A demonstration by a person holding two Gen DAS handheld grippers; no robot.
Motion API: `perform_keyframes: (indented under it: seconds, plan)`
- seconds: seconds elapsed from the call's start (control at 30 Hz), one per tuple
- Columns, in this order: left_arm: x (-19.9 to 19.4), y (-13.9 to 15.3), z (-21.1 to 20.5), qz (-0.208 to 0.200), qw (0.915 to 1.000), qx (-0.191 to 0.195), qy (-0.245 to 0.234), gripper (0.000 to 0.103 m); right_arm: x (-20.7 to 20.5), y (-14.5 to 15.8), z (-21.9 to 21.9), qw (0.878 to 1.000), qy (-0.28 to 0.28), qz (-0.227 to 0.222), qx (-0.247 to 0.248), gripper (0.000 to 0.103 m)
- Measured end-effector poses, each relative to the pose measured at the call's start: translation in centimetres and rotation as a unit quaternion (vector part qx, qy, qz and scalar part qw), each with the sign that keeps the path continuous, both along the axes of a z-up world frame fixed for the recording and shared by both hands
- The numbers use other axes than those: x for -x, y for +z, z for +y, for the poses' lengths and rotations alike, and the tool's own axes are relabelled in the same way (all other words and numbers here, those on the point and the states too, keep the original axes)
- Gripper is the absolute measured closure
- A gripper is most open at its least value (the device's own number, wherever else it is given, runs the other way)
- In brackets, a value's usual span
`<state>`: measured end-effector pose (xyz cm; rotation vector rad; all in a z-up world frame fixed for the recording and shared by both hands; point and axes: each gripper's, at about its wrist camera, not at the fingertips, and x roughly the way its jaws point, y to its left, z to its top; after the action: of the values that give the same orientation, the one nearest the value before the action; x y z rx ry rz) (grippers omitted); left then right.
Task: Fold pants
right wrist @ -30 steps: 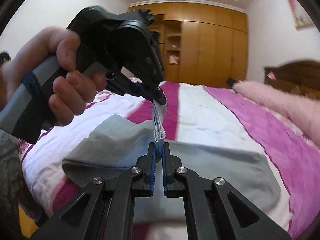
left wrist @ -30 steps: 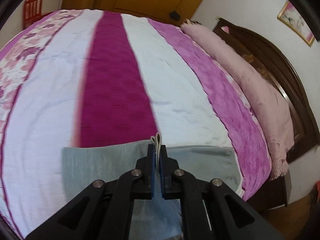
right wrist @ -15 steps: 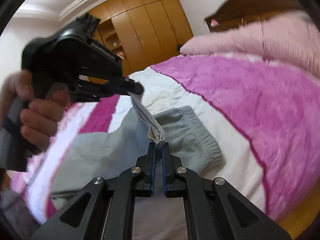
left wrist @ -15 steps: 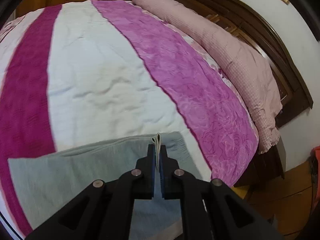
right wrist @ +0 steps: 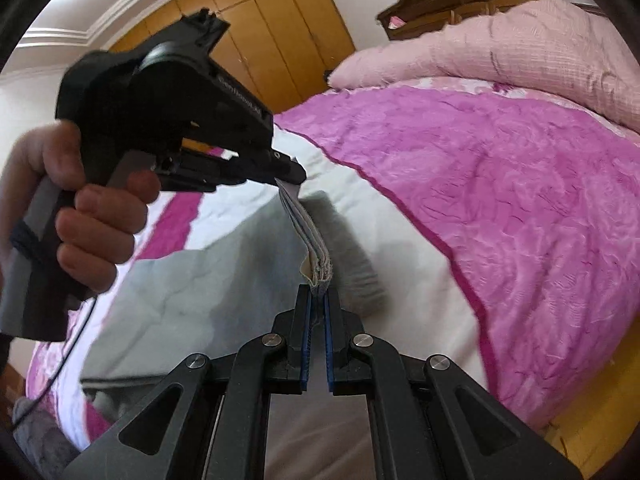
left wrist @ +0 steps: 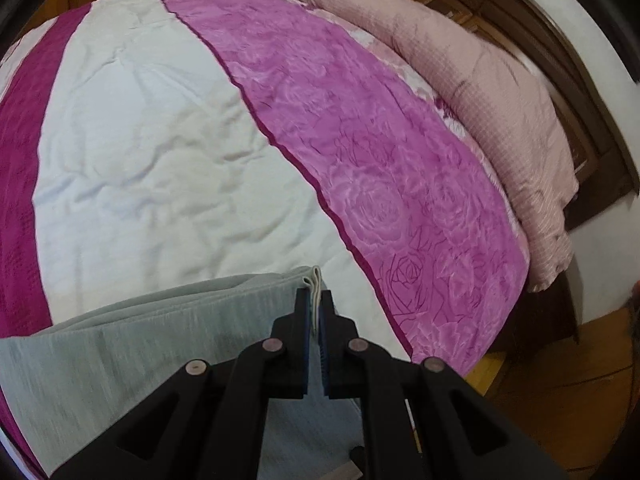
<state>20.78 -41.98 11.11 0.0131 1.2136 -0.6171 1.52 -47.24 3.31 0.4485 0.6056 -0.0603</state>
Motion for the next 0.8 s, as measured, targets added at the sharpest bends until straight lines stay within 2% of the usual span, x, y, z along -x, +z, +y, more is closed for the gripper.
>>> perform_keyframes:
  seconds: [0.1,0.13,0.17,0.2,0.23,0.27,0.3,0.43,0.5,0.53,0.6,0.63,0.7,0.73,0.8]
  plan:
    - [0.1,-0.6,-1.6,-0.001,0.9998,-0.015,-0.016,0.099,-0.3,-0.2,-0.7,1.000,-0.010,0.016,-0.001,0.095]
    - [0.1,-0.7,-2.1,-0.002,0.9996,-0.019,-0.021,0.099,-0.5,-0.1,-0.8,1.000,-0.019,0.021,0.008,0.085]
    - [0.1,-0.8,-2.5,-0.006,0.9994,-0.022,-0.027,0.099,-0.7,0.2,-0.9,0.999,-0.032,0.028,0.024,0.067]
    - [0.1,-0.9,-2.8,-0.007,0.9993,-0.025,-0.029,0.097,-0.9,0.6,-1.2,0.997,-0.047,0.032,0.043,0.055]
    - [-0.1,-1.1,-2.8,-0.004,0.9992,-0.026,-0.030,0.094,-1.1,1.4,-1.7,0.995,-0.066,0.032,0.068,0.034]
    - [-0.2,-1.2,-2.7,0.002,0.9993,-0.022,-0.030,0.083,-1.0,1.9,-2.1,0.994,-0.078,0.024,0.076,0.030]
    - [-0.4,-1.0,-2.5,0.006,0.9994,-0.019,-0.030,0.073,-0.7,2.4,-2.7,0.993,-0.089,0.009,0.074,0.030]
    - [-1.3,2.9,0.1,-0.036,0.9990,0.014,-0.024,0.068,-0.1,3.5,-4.6,0.995,-0.090,-0.035,0.020,0.030]
    - [-1.3,5.2,2.1,-0.050,0.9980,0.031,-0.022,0.061,-0.5,3.7,-4.4,0.996,-0.069,-0.055,0.002,0.030]
    - [-0.9,6.5,3.5,-0.057,0.9972,0.039,-0.028,0.060,-1.0,3.8,-3.8,0.997,-0.039,-0.071,-0.008,0.030]
    - [0.2,7.7,5.6,-0.068,0.9957,0.047,-0.043,0.059,-2.1,4.0,-2.4,0.997,-0.003,-0.079,-0.001,0.030]
    - [1.2,7.9,7.0,-0.076,0.9947,0.048,-0.051,0.059,-2.8,4.0,-1.7,0.998,0.005,-0.067,0.014,0.030]
    - [3.3,7.2,9.7,-0.085,0.9933,0.044,-0.064,0.059,-4.7,3.1,-0.2,0.999,0.008,-0.016,0.048,0.031]
    - [4.7,6.1,11.3,-0.089,0.9934,0.037,-0.063,0.059,-5.9,2.2,0.3,0.998,-0.002,0.023,0.060,0.031]
    - [6.8,3.9,14.2,-0.092,0.9945,0.025,-0.043,0.059,-7.1,0.8,0.2,0.996,-0.022,0.059,0.056,0.031]
